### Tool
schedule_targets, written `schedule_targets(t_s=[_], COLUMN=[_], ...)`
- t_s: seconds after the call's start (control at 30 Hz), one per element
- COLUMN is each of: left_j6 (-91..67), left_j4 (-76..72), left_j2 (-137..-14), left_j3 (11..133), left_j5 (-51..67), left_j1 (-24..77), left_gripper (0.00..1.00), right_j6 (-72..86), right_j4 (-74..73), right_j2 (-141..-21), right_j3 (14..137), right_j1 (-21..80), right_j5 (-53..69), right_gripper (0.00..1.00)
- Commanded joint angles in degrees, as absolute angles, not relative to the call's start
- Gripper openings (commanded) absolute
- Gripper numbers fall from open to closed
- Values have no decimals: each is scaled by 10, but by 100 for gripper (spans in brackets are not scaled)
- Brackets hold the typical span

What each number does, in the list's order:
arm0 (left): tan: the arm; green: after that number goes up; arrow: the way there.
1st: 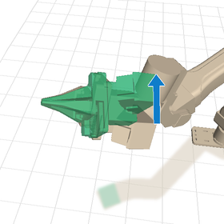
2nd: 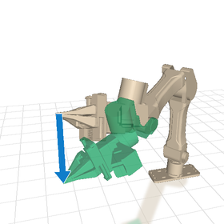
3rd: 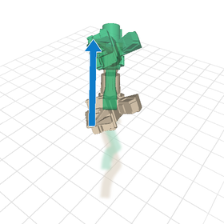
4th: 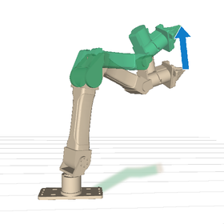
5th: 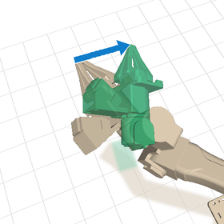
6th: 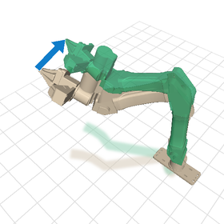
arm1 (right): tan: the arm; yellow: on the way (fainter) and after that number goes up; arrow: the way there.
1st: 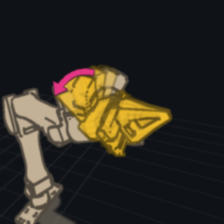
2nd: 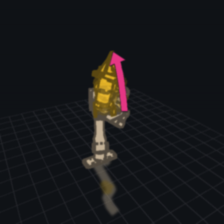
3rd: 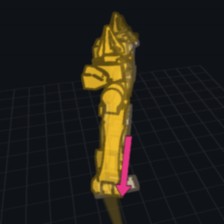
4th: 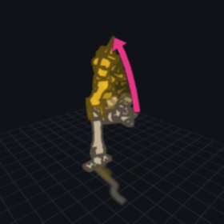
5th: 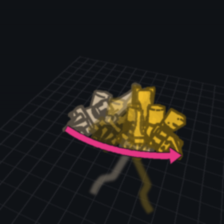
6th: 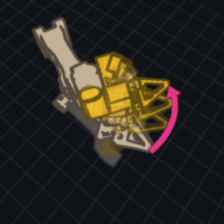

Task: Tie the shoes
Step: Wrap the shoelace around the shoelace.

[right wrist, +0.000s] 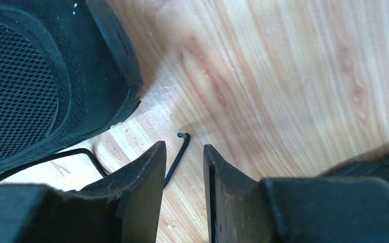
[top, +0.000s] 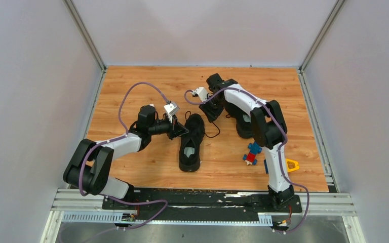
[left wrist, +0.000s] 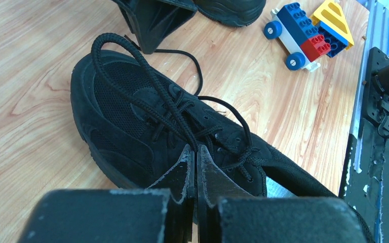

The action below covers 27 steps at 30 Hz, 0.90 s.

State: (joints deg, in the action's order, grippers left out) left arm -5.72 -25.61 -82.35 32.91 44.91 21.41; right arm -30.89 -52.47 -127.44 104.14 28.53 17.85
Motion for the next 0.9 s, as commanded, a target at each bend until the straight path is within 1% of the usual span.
schedule_targets(t_s=[0.0,0.17,0.33,0.37,0.47,0.63,0.67,0.73,0.77,0.87], left_j6=[-55,-52,-49,-50,-51,-44,-42,-36,-29,-6], left_j4=[-278,-283,-275,-276,-277,-277,-277,-273,-271,-248], left_j2=[-827,-834,-833,-833,-834,-834,-834,-833,-833,-833], left_j3=[331,333,336,336,335,336,336,337,338,348], left_j5=[438,436,437,437,438,438,438,439,441,459], left_j1=[214,216,217,217,217,217,217,218,218,220], left_gripper=[0,0,0,0,0,0,0,0,0,0], right_j6=[-296,-302,-286,-282,-280,-289,-290,-290,-290,-285], right_j4=[-523,-519,-518,-518,-519,-519,-522,-528,-532,-540], right_j2=[-1249,-1260,-1297,-1302,-1307,-1300,-1299,-1298,-1297,-1276], right_j3=[1075,1083,1102,1108,1116,1110,1107,1107,1110,1140], right_j1=[289,288,292,292,292,291,291,291,291,282], right_j5=[152,156,174,176,171,167,170,176,176,178], right_gripper=[34,38,38,36,22,14,12,3,0,0])
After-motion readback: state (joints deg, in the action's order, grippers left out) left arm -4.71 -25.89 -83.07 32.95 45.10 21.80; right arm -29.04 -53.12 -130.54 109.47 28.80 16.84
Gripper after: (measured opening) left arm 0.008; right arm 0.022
